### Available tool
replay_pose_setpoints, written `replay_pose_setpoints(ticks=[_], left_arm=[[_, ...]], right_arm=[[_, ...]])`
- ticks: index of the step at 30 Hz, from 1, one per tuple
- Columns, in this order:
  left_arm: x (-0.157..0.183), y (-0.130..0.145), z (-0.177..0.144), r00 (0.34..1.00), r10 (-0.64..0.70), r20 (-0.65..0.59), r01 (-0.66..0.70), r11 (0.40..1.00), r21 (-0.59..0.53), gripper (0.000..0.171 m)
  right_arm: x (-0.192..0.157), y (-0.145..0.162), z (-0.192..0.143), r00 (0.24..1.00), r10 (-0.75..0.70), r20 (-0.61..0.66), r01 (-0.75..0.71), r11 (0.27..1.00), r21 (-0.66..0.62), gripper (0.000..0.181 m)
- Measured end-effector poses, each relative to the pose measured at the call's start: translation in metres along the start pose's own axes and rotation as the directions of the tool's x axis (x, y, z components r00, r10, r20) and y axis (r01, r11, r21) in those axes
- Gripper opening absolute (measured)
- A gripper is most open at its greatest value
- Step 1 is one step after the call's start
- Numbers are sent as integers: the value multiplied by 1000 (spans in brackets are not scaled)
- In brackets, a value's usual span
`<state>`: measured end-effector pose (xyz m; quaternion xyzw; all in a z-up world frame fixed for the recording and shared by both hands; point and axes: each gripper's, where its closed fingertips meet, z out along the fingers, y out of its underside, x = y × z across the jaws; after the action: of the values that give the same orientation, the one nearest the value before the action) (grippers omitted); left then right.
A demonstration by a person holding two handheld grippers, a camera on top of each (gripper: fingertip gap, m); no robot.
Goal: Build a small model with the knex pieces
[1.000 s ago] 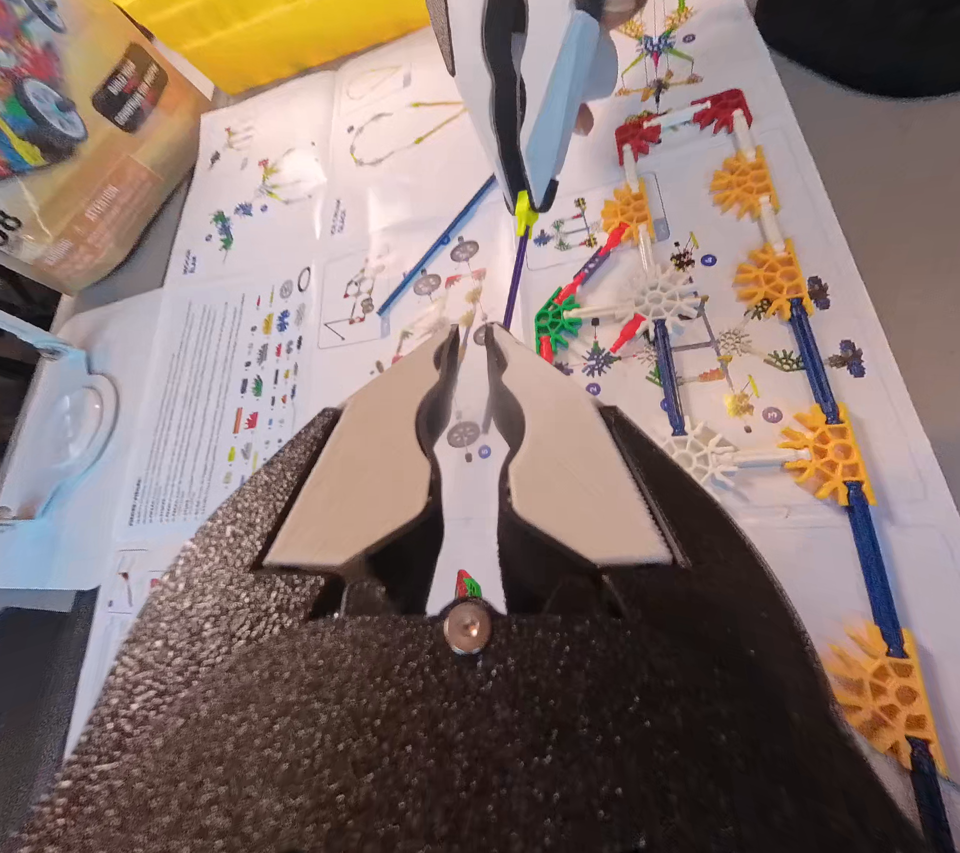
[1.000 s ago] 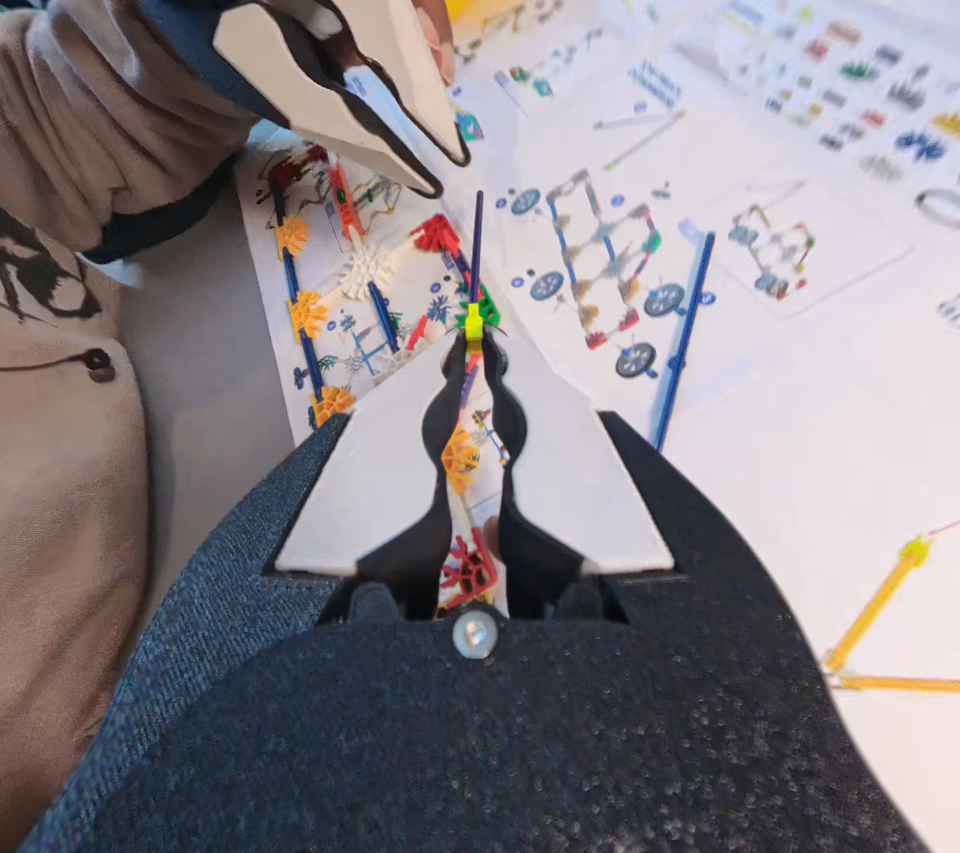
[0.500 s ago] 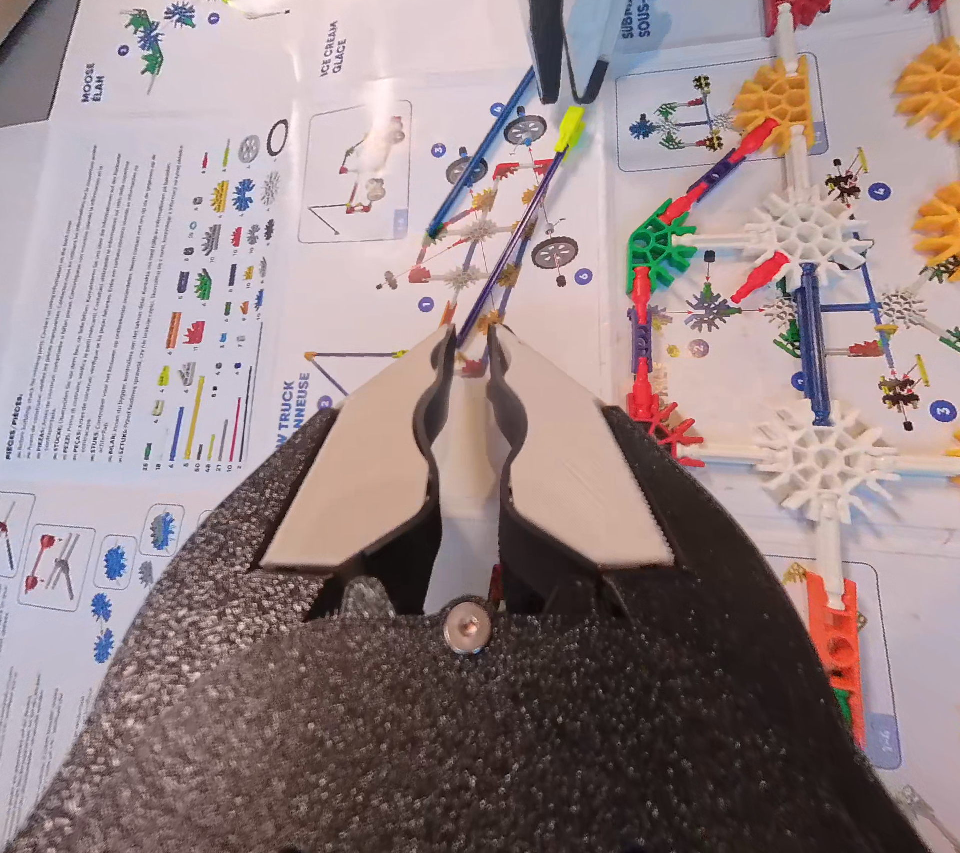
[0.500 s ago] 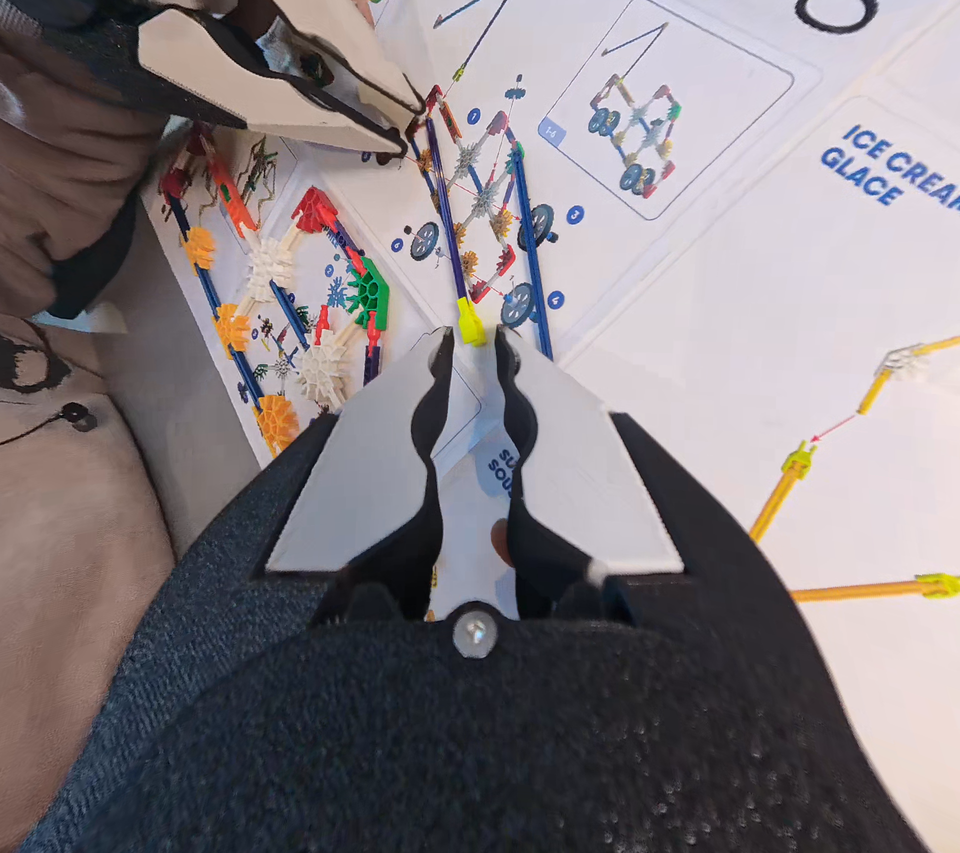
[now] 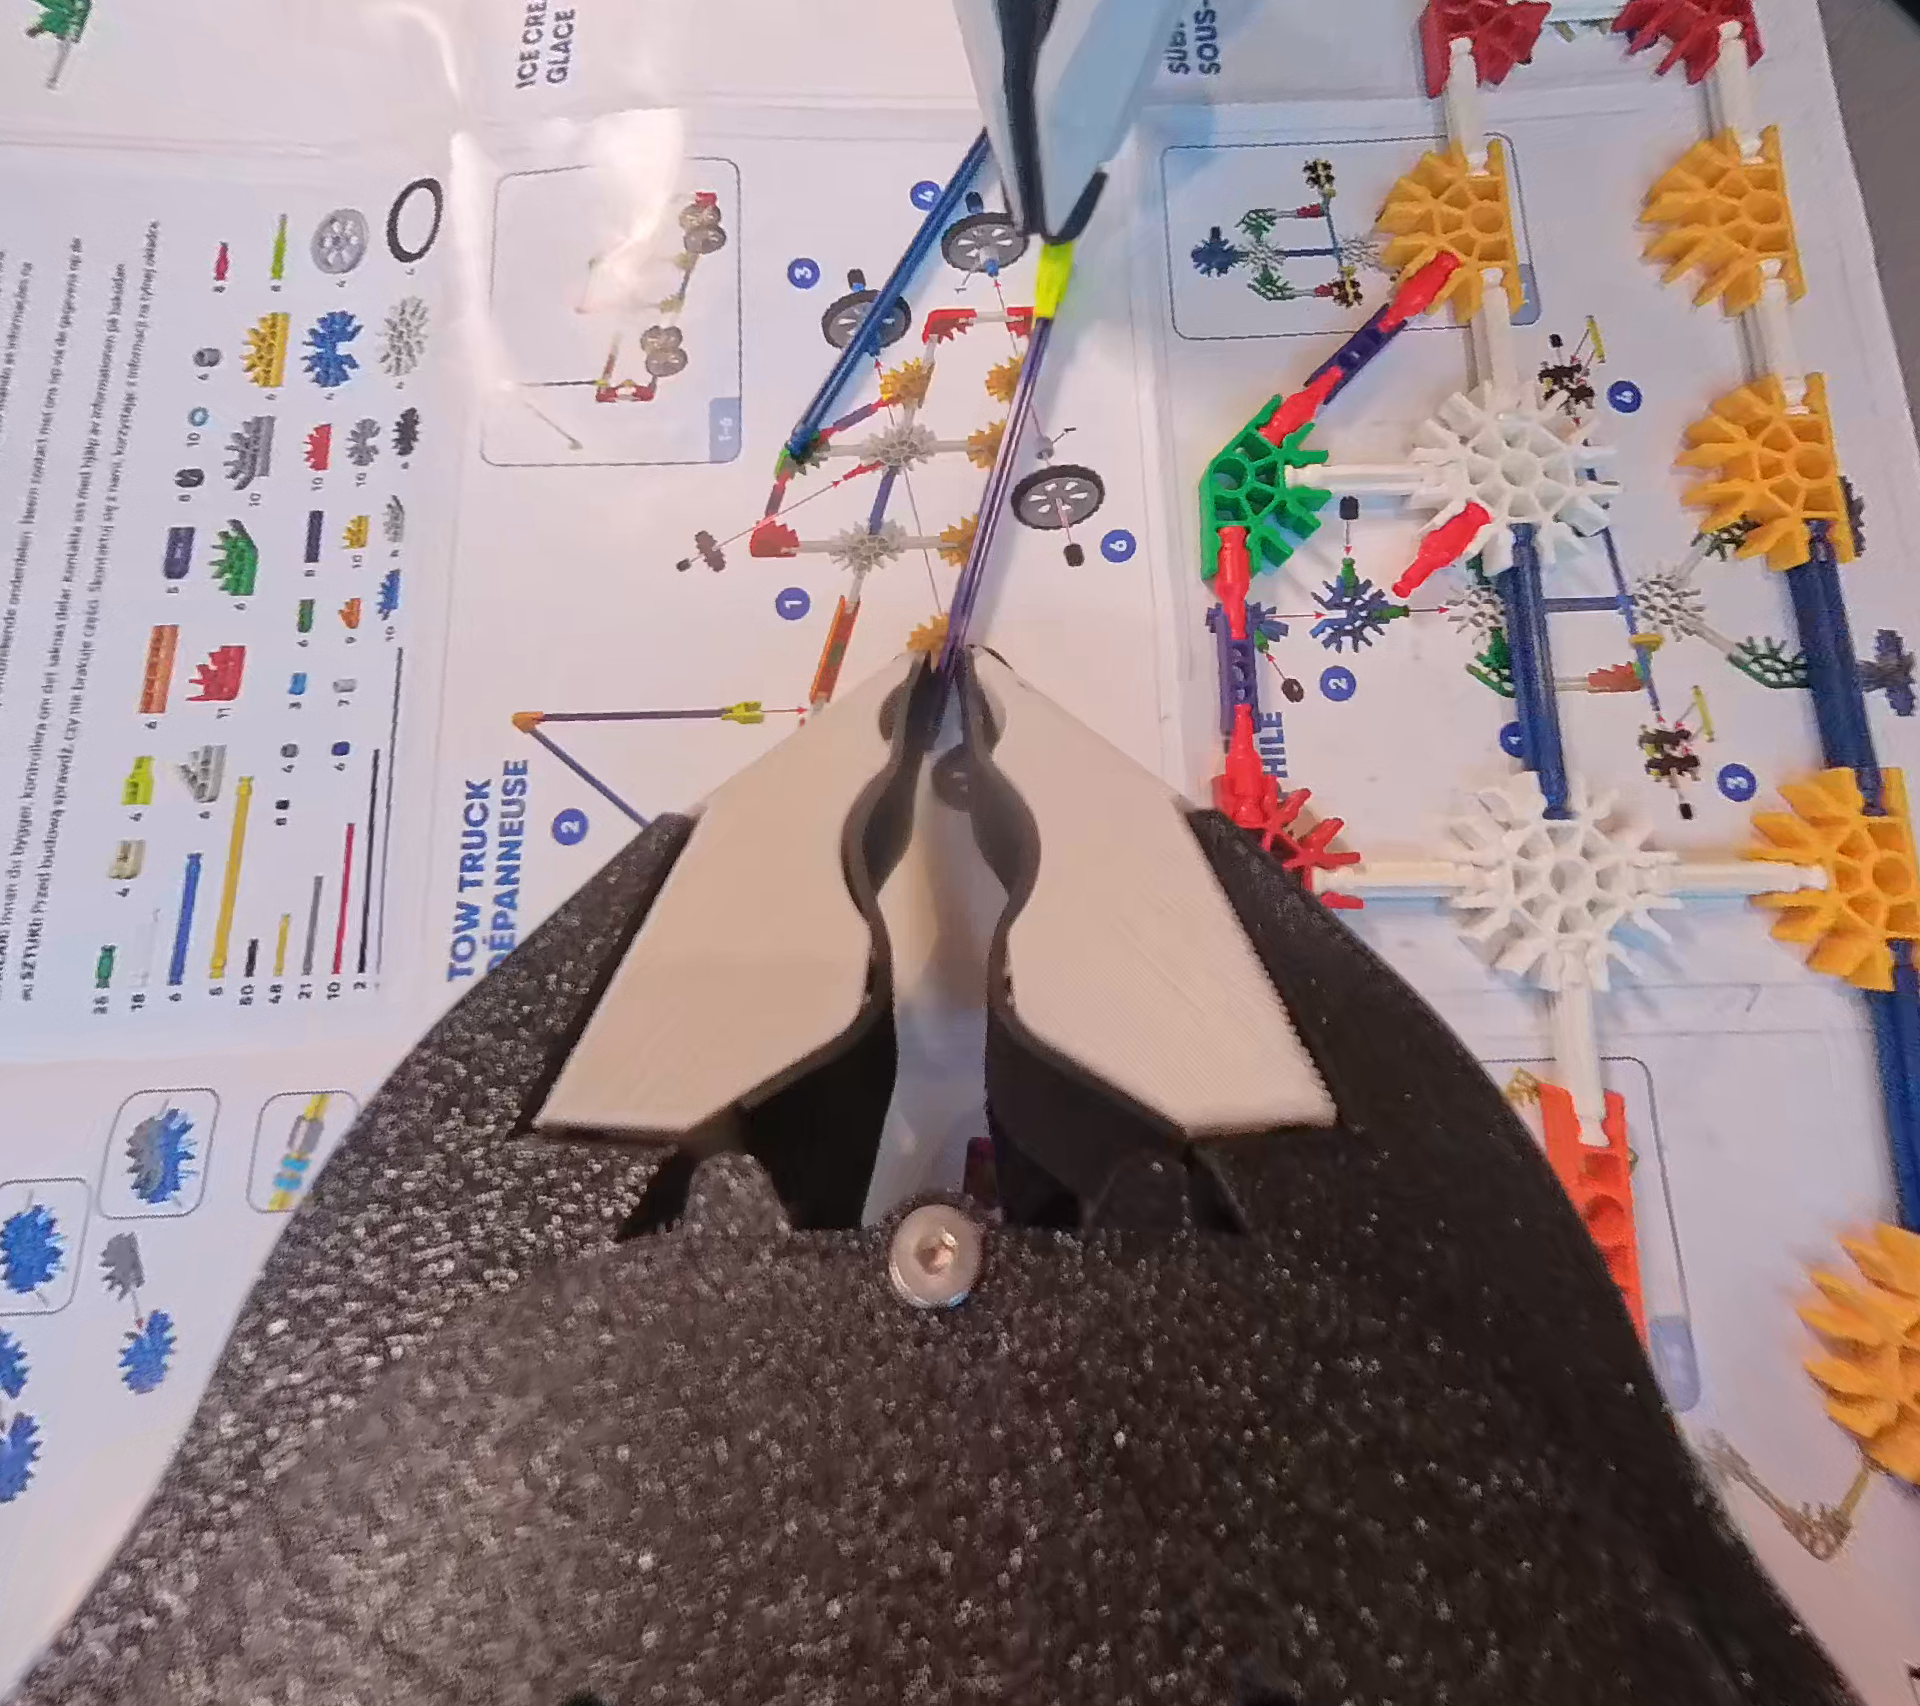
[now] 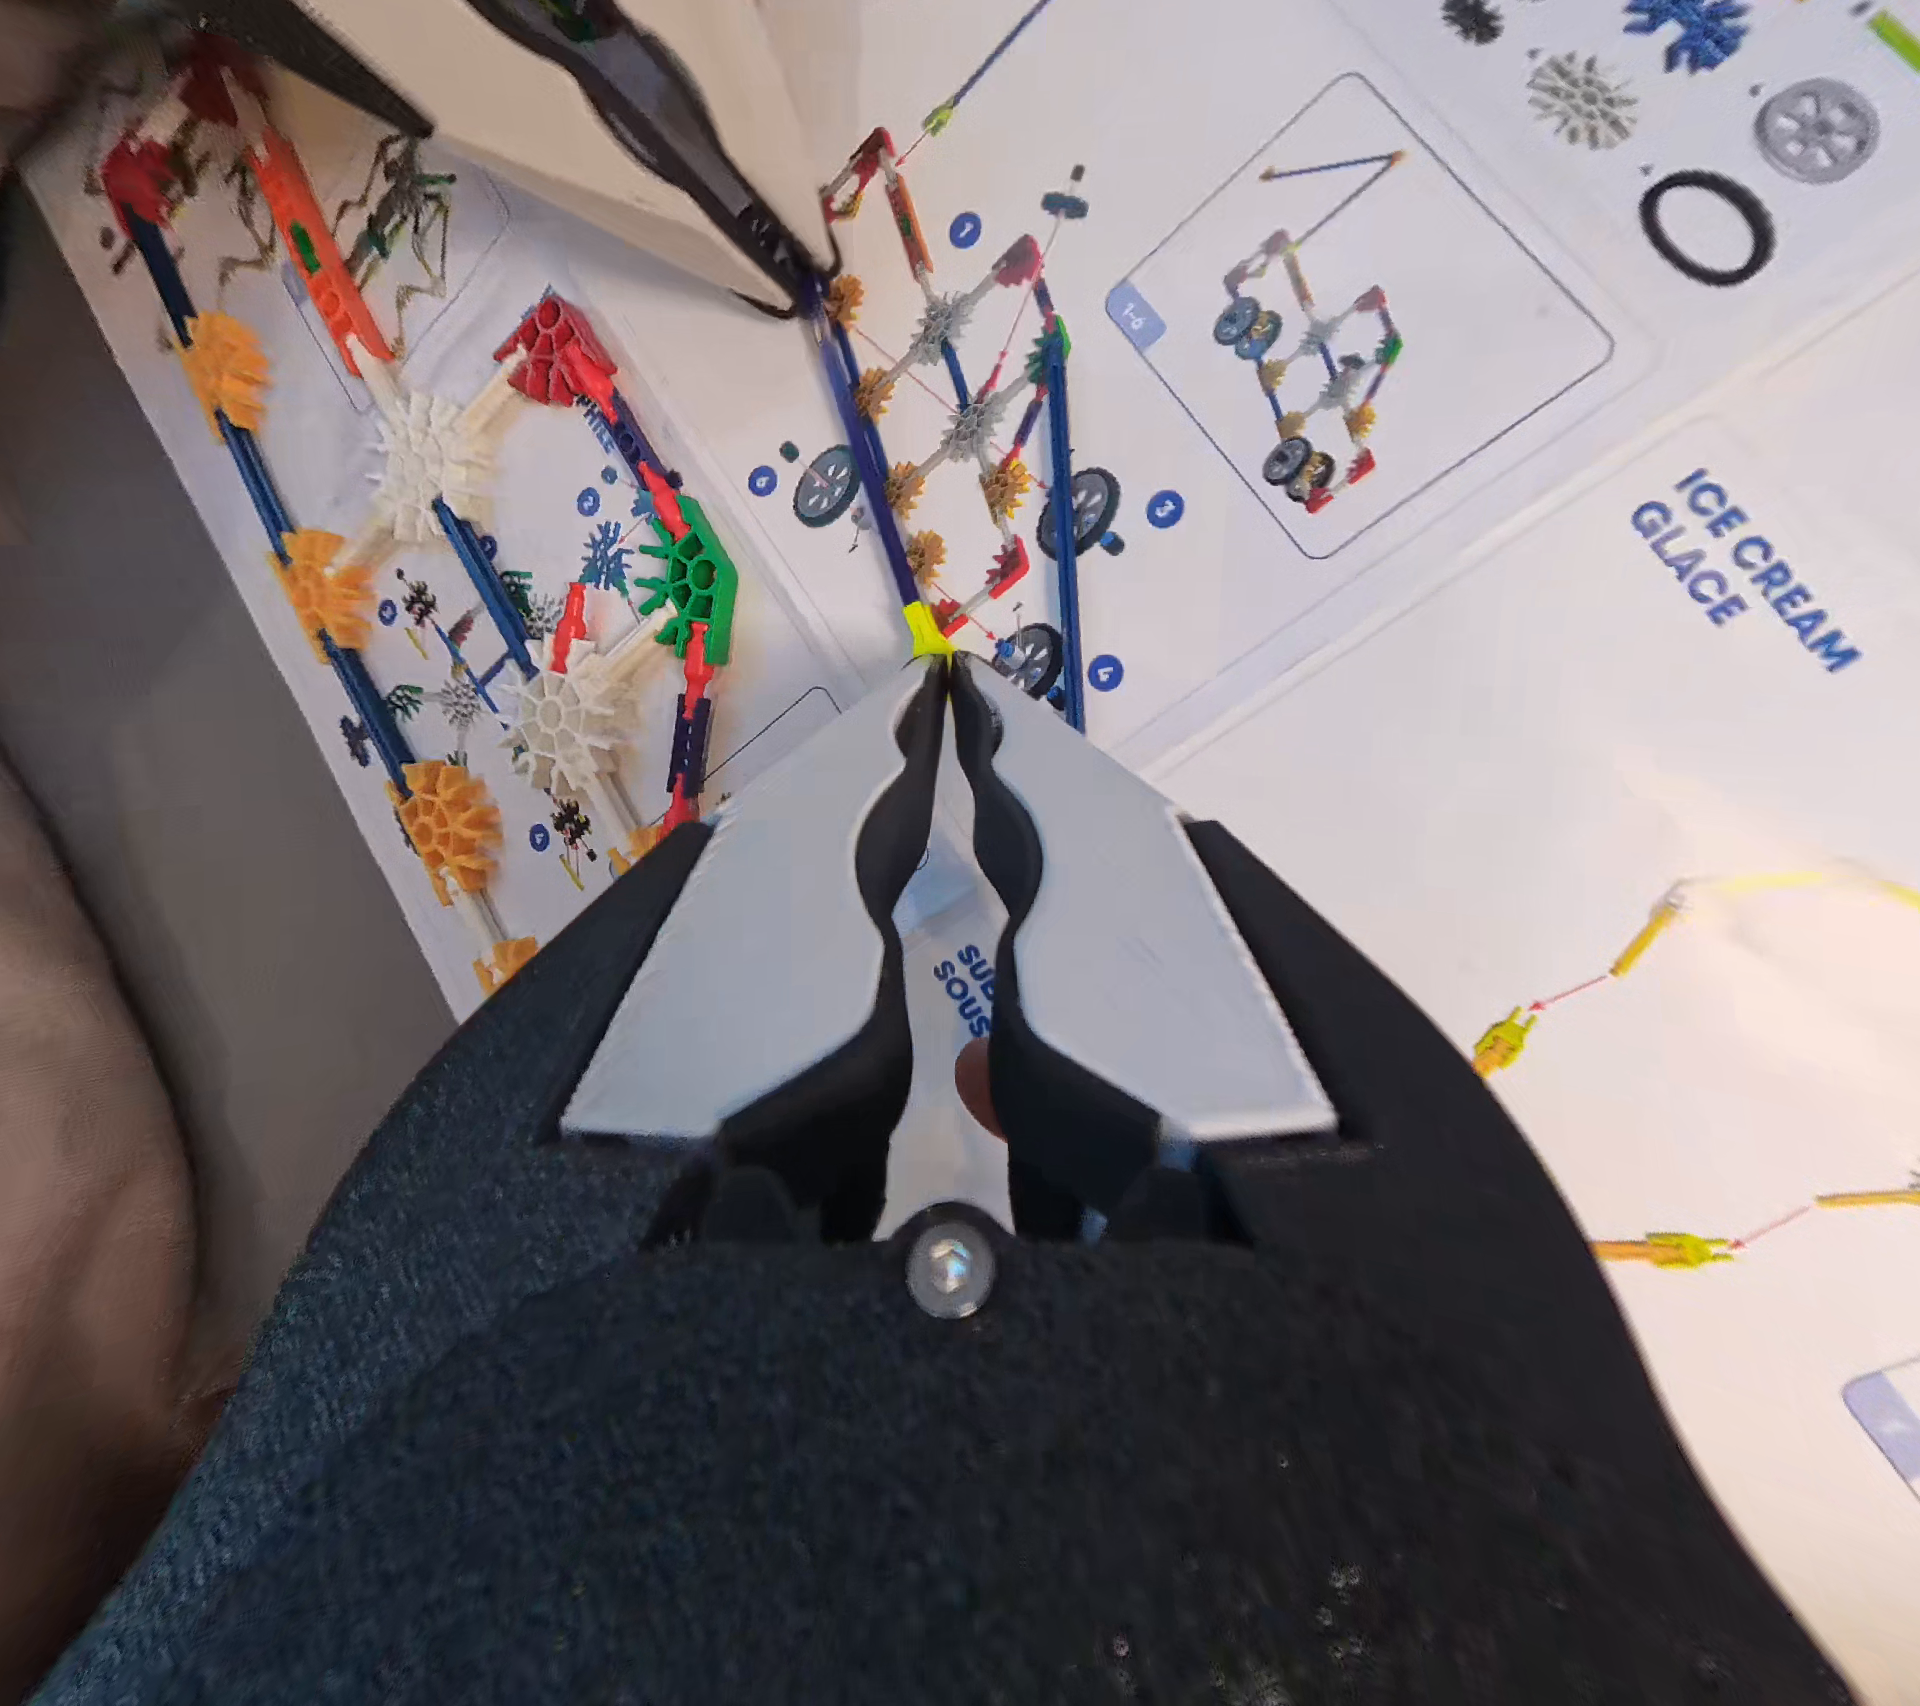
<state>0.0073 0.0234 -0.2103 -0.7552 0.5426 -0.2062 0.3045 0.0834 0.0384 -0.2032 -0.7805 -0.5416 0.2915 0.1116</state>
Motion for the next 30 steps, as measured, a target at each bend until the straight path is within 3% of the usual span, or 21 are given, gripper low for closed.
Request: replay_pose_setpoints(ticks=[5, 9, 13, 30], left_arm=[[0, -1, -5, 990, -127, -54, 129, 991, 24, 5], [-8, -4, -12, 979, -197, -58, 200, 977, 70, 9], [-10, -3, -15, 982, -186, -44, 189, 980, 69, 9], [-4, 8, -8, 994, -104, -18, 104, 995, -4, 6]], right_arm=[[14, -6, 2, 997, 67, 34, -68, 997, 25, 3], [9, -27, -8, 985, -160, -69, 167, 978, 127, 9], [6, -20, -5, 921, -355, -163, 366, 930, 41, 2], [4, -13, 11, 917, -382, -112, 359, 916, -180, 0]])
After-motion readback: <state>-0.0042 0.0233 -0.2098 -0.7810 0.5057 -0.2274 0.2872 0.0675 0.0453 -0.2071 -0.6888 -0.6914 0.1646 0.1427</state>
